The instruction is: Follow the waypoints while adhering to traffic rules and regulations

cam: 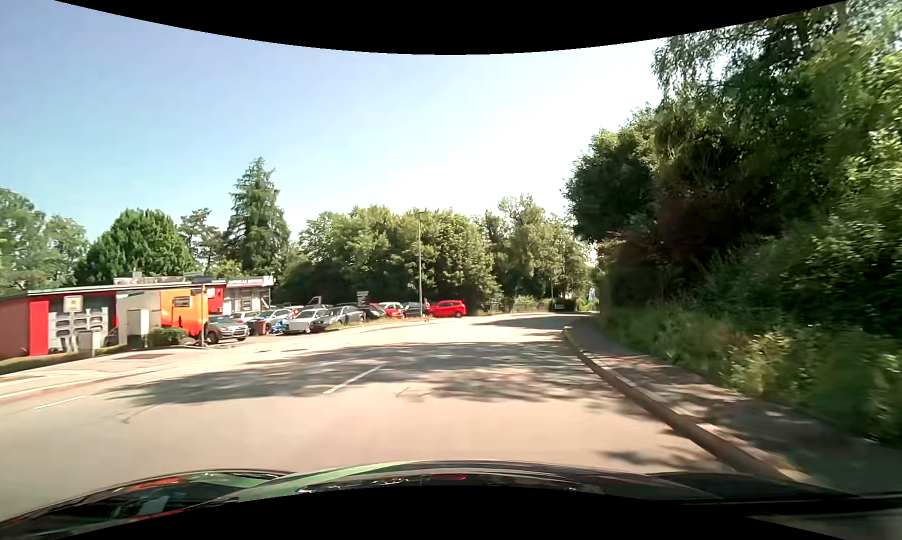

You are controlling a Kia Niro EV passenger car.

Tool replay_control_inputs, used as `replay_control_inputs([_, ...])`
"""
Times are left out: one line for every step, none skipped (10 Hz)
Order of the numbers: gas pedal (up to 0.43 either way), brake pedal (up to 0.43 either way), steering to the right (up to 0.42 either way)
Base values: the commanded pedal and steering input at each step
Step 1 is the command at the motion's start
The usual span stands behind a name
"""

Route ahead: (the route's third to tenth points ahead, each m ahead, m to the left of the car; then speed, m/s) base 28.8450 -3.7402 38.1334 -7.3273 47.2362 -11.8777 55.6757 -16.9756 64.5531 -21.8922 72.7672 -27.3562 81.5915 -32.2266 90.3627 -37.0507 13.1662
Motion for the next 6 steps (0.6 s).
replay_control_inputs([0.028,0.0,0.048])
replay_control_inputs([0.028,0.0,0.048])
replay_control_inputs([0.028,0.0,0.049])
replay_control_inputs([0.028,0.0,0.051])
replay_control_inputs([0.028,0.0,0.053])
replay_control_inputs([0.028,0.0,0.054])
